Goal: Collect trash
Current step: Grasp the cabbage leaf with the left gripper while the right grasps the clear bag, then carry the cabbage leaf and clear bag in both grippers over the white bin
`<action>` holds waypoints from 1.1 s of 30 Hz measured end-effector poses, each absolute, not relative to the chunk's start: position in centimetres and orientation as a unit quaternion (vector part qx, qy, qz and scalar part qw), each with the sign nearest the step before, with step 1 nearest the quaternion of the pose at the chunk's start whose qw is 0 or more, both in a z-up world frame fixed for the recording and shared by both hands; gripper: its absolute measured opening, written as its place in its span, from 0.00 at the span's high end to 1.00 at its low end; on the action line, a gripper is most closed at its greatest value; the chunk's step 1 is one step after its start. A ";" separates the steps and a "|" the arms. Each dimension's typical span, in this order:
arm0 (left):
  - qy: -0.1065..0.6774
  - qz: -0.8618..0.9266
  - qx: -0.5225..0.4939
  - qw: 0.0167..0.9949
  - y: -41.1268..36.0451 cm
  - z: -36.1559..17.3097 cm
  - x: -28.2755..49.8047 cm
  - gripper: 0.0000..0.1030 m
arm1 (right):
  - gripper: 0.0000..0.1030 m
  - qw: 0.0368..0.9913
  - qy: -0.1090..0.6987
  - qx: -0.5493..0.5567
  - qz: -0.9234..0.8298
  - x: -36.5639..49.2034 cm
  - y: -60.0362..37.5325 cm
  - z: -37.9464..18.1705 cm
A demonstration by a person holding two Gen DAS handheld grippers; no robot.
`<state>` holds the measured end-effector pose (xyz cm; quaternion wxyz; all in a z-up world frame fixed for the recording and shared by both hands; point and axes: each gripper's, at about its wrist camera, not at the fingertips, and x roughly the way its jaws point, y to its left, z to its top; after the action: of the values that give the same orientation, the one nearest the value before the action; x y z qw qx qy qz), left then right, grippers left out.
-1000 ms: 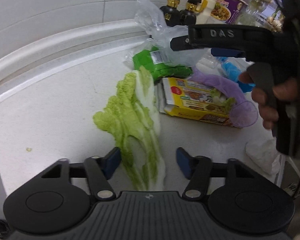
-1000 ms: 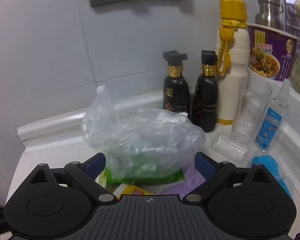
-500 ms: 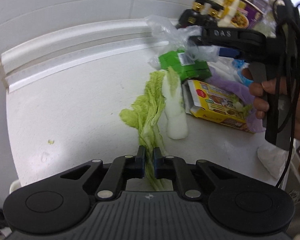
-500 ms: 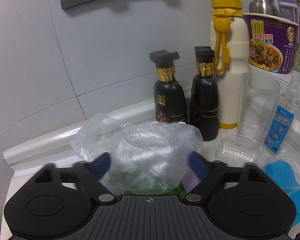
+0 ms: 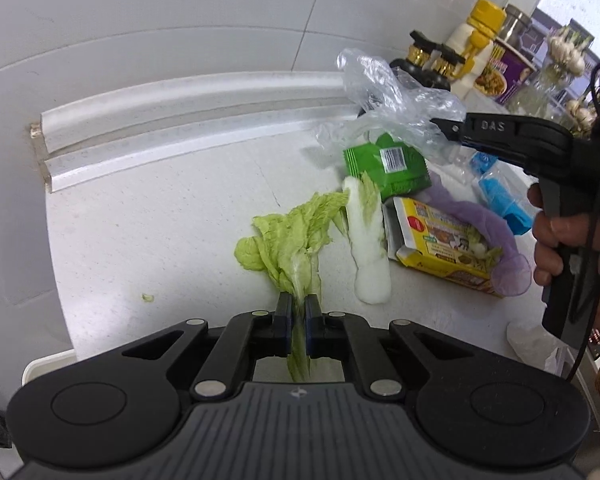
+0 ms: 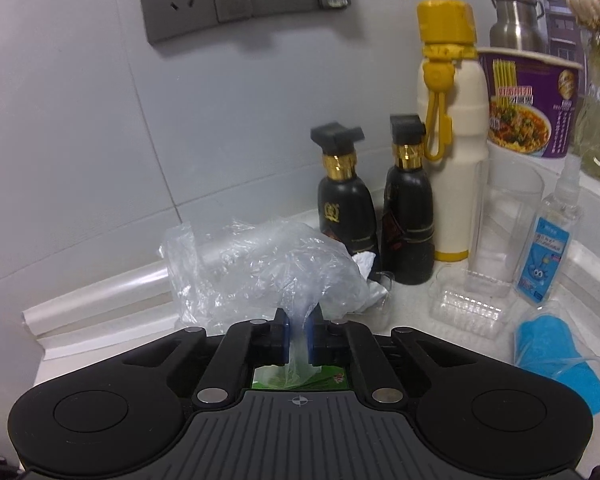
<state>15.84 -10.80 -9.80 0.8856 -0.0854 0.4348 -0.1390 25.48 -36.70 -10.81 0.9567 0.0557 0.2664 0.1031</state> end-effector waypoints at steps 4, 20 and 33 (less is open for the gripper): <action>0.423 -0.145 -0.089 0.890 -10.3 -9.1 15.6 0.95 | 0.94 0.960 0.257 0.057 0.100 24.2 -36.7 -9.7; 0.387 -0.156 -0.110 0.902 -7.2 -6.6 13.0 0.95 | 0.94 0.960 0.249 0.093 0.092 16.9 -35.9 -7.4; 0.375 -0.146 -0.139 0.905 -3.2 -6.4 9.8 0.95 | 0.94 0.949 0.283 0.102 0.099 11.0 -32.7 -8.6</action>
<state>9.76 -3.22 -6.36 0.9050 -0.1391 0.3746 -0.1461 10.96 -32.66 -8.65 0.9485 0.1023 0.2829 0.0990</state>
